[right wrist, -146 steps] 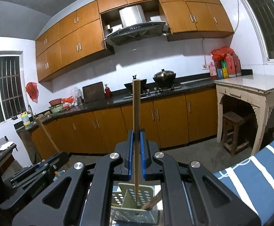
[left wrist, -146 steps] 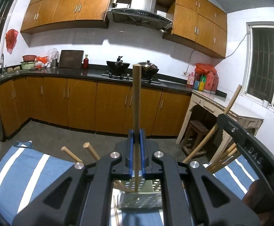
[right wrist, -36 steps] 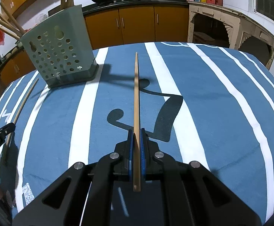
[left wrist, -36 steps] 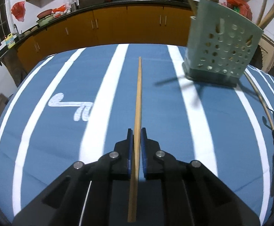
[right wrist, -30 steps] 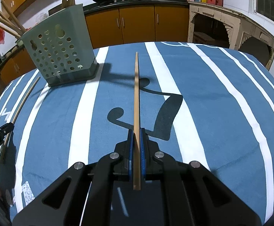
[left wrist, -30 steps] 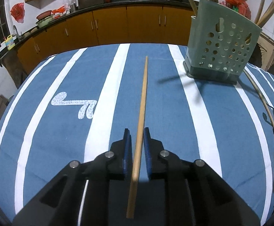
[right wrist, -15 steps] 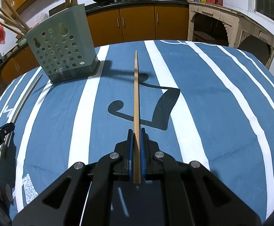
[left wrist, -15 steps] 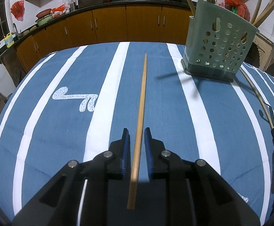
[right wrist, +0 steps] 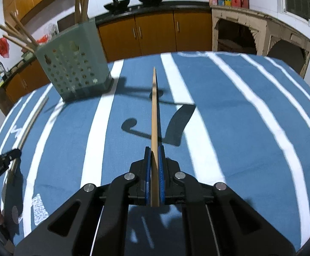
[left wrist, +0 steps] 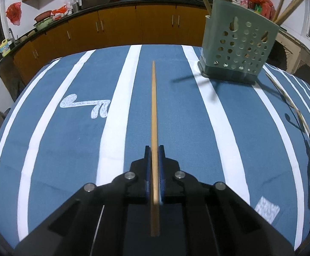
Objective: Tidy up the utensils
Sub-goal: 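Lift both held chopsticks upright and carry them above the green holder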
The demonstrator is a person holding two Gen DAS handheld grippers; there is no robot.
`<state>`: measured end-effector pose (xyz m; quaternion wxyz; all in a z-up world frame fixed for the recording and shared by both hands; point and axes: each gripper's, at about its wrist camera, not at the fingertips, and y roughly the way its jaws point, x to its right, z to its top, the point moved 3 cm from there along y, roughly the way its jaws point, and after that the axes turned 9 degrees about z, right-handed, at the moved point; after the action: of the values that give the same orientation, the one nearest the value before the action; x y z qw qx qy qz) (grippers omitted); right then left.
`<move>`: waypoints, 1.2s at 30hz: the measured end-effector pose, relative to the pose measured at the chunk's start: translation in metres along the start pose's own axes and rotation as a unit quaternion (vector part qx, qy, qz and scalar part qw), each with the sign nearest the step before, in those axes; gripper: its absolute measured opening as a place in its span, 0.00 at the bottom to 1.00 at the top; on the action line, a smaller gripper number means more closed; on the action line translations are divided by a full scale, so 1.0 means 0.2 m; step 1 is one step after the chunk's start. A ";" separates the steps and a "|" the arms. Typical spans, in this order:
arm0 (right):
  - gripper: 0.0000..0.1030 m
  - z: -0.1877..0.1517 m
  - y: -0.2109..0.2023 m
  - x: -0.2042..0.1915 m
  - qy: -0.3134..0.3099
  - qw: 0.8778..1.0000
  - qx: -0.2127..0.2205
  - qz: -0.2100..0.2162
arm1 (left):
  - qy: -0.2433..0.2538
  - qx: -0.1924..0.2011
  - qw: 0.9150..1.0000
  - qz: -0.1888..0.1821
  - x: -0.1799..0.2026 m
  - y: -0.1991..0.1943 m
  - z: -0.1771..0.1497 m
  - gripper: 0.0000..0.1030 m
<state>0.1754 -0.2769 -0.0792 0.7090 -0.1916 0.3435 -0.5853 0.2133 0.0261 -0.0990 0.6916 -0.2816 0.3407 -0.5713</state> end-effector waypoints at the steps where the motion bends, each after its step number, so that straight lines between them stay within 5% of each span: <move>1: 0.07 0.01 -0.03 0.01 -0.001 1.000 0.009 -0.001 | 0.003 0.002 1.000 -0.002 -0.01 -0.02 -0.01 0.08; 13: 0.07 0.17 -0.25 0.01 -0.007 0.996 0.087 0.001 | 0.003 0.071 0.997 -0.018 -0.10 -0.30 0.11 0.08; 23: 0.07 0.30 -0.39 -0.04 -0.017 0.989 0.145 0.011 | -0.037 0.151 0.987 -0.050 -0.17 -0.56 0.29 0.08; 36: 0.07 0.44 -0.49 -0.13 -0.024 0.982 0.181 0.046 | -0.049 0.186 0.979 -0.068 -0.19 -0.69 0.39 0.08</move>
<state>0.1677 -0.2880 0.0546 0.7665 -0.0576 0.2230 -0.5995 0.1894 0.0373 0.0615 0.7077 -0.1981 0.1737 -0.6556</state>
